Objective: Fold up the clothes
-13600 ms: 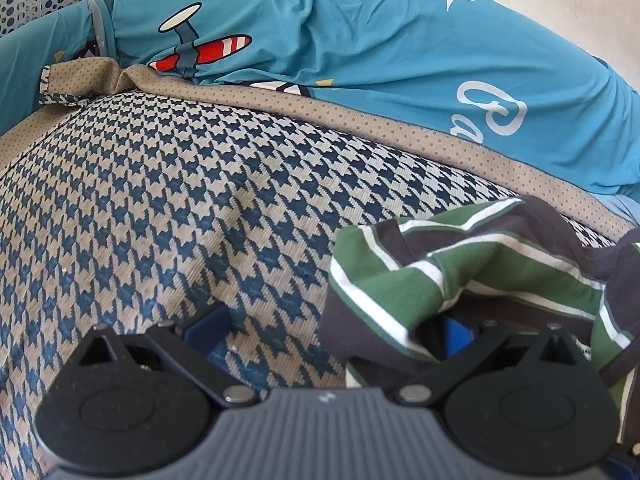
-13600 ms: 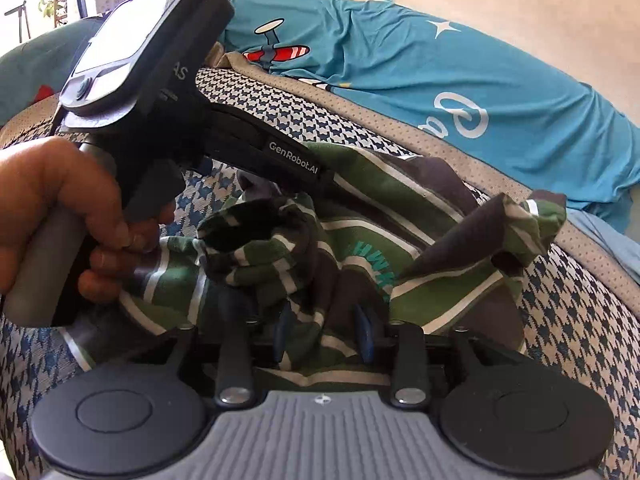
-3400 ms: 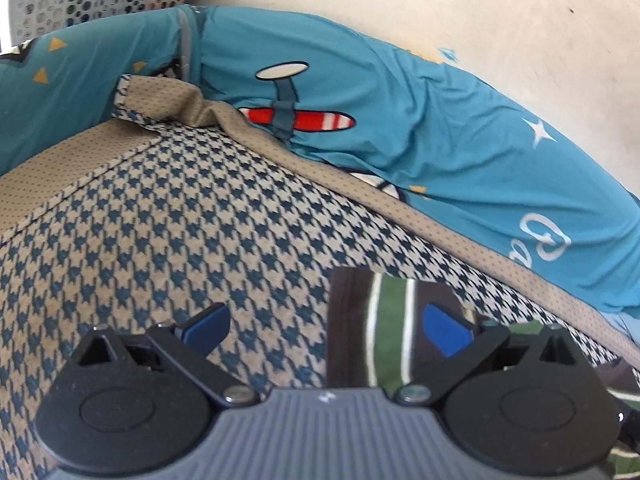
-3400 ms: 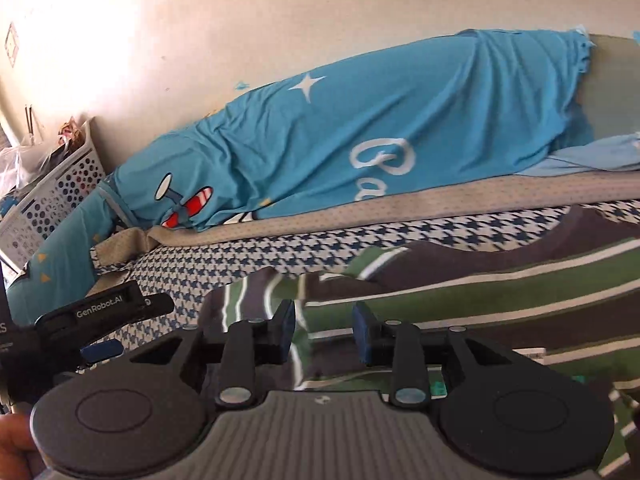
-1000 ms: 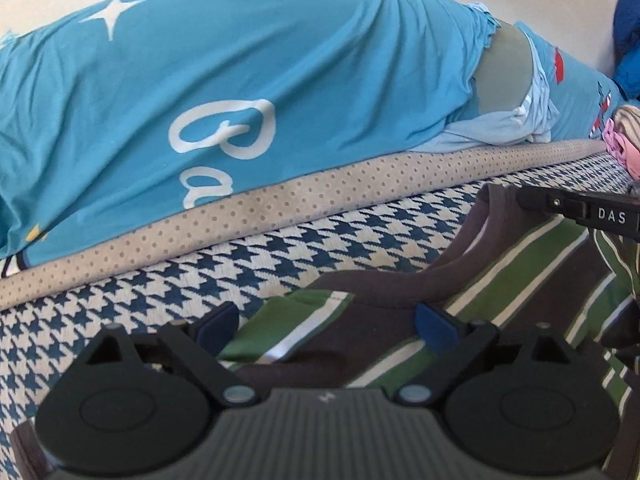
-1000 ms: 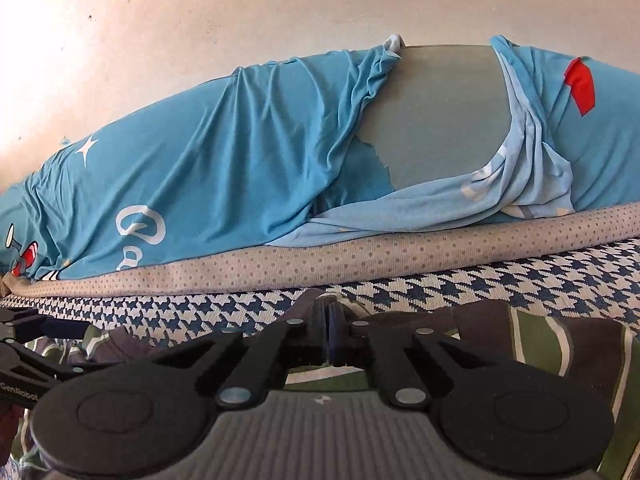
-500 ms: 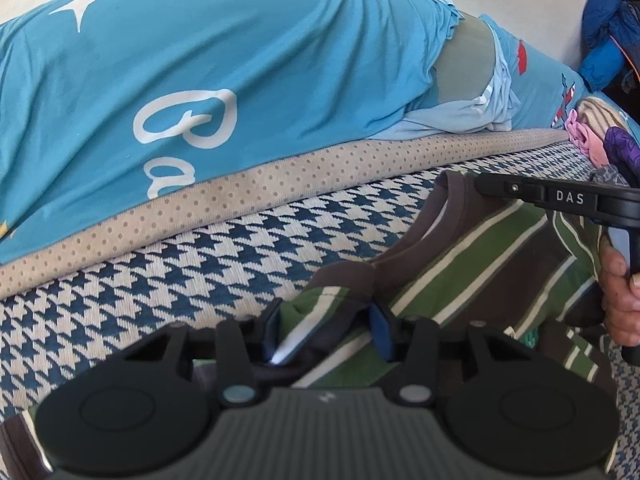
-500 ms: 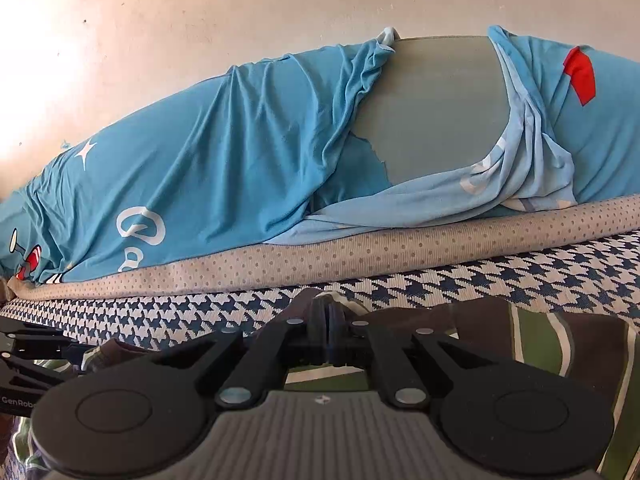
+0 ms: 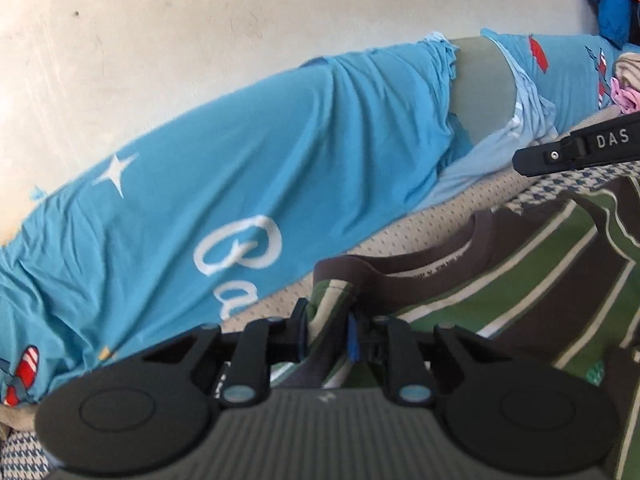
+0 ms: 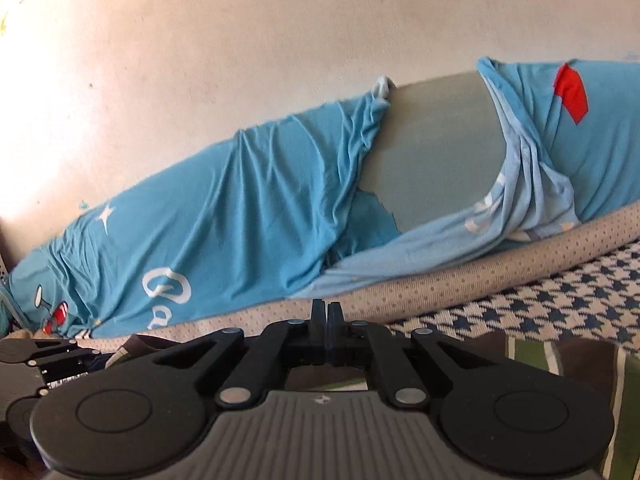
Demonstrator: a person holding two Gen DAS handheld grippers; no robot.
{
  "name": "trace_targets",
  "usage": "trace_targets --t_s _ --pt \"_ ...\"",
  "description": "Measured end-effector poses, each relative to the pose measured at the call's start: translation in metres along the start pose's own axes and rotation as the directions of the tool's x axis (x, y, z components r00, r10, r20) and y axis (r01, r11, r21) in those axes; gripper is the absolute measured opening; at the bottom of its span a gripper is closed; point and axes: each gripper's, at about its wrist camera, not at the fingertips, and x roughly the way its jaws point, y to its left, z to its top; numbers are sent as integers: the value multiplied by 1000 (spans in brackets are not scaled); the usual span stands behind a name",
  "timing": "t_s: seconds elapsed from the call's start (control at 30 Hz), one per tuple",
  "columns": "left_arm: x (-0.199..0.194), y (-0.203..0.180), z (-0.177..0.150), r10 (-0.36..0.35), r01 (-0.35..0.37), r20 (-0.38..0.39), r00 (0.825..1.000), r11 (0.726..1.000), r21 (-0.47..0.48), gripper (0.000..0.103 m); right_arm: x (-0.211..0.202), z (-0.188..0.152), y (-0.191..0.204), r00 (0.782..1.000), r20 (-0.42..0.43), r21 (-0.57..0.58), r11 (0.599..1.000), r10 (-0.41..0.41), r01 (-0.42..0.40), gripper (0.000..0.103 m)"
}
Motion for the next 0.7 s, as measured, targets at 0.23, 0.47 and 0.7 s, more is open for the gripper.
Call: trace_targets --t_s 0.23,0.47,0.7 --pt "45 -3 -8 109 -108 -143 984 994 10 32 1 2 6 1000 3 -3 1000 -28 28 4" --pt "34 44 -2 136 -174 -170 976 957 -234 88 6 -5 -10 991 -89 55 993 -95 100 4" --pt "-12 57 11 106 -139 -144 984 959 -249 91 6 -8 -14 980 -174 114 987 -93 114 5"
